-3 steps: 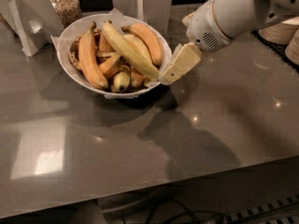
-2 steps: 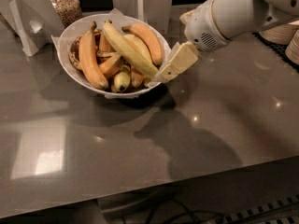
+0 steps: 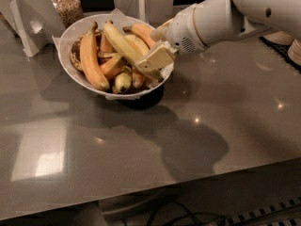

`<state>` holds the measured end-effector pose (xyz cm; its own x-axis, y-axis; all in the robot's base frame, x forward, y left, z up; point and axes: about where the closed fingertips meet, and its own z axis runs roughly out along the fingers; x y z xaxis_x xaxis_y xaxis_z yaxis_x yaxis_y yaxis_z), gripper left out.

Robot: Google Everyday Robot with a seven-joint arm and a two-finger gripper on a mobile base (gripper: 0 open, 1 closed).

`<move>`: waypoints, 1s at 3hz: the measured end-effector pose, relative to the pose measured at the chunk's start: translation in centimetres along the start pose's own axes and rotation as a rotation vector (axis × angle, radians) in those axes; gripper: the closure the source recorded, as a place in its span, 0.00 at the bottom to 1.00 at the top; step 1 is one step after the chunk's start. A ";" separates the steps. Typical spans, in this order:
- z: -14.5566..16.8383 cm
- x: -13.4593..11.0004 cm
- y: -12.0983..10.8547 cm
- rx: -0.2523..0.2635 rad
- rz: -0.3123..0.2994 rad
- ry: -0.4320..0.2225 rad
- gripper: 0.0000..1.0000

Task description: Pick banana from white bowl

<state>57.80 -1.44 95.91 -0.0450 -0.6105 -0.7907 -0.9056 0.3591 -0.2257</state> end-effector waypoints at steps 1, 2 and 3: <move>1.5 -0.2 0.7 -0.033 0.021 -0.023 0.43; 2.5 -0.3 1.3 -0.059 0.040 -0.037 0.43; 3.3 -0.3 1.6 -0.077 0.053 -0.047 0.46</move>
Offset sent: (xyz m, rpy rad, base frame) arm 0.0005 0.0300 -0.0249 0.0818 0.0829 0.0403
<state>57.71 1.64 93.88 -0.0754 -0.5575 -0.8267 -0.9322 0.3338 -0.1401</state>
